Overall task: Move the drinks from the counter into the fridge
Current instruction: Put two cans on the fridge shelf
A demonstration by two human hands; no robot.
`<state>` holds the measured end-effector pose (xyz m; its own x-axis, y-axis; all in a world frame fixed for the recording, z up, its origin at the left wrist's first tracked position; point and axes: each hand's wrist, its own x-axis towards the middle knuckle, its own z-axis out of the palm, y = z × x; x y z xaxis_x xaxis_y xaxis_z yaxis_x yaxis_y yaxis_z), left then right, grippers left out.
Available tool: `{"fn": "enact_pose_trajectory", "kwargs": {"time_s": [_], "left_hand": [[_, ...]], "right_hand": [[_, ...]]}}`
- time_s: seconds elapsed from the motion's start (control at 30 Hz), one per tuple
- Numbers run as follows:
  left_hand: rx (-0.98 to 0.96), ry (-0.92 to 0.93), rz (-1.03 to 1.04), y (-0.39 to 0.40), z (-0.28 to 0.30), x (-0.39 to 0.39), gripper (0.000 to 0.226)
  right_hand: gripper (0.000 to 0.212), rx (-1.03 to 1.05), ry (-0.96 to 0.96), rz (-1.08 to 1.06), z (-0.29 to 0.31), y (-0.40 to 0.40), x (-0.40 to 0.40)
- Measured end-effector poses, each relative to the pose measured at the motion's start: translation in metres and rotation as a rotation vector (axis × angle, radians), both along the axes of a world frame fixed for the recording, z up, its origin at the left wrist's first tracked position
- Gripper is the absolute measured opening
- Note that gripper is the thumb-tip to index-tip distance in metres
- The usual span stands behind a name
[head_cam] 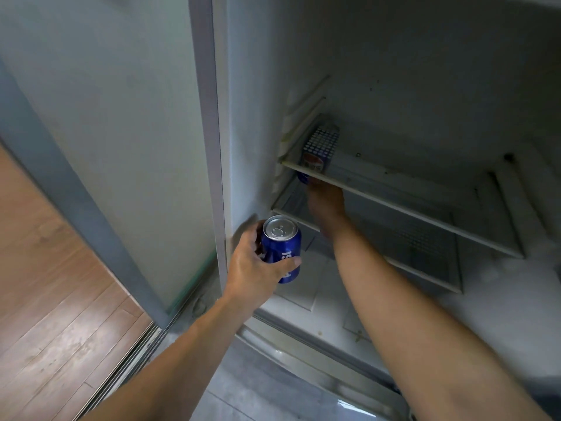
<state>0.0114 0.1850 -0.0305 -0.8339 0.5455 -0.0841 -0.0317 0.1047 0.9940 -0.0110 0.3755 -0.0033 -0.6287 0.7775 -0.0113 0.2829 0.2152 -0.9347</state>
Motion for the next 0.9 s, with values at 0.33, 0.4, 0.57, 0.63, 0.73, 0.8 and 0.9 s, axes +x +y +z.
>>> {"fn": "enact_pose_trajectory", "kwargs": {"time_s": [0.33,0.4,0.57,0.63,0.73,0.8,0.9], "left_hand": [[0.033,0.052,-0.048,0.011,0.009,-0.012,0.061],[0.033,0.051,-0.090,0.019,0.014,-0.011,0.059],[-0.013,0.166,-0.187,0.025,0.025,-0.012,0.077],[-0.041,0.210,-0.192,0.016,0.023,-0.009,0.066],[-0.030,0.257,-0.147,-0.003,0.012,-0.004,0.042],[-0.030,0.251,-0.138,-0.014,0.005,-0.003,0.030],[-0.052,0.230,-0.137,-0.028,-0.002,-0.001,0.028]], "right_hand": [[0.072,-0.099,0.139,0.529,-0.029,-0.043,0.098],[0.076,-0.016,0.133,0.487,-0.028,-0.042,0.094],[0.060,-0.165,0.248,0.240,-0.033,-0.021,0.077],[0.067,-0.082,0.198,0.176,-0.037,-0.013,0.069],[0.069,0.017,0.213,0.080,-0.041,-0.005,0.051],[0.067,0.110,0.219,0.028,-0.042,0.001,0.033],[0.070,0.186,0.092,-0.091,-0.045,0.011,0.004]]}}
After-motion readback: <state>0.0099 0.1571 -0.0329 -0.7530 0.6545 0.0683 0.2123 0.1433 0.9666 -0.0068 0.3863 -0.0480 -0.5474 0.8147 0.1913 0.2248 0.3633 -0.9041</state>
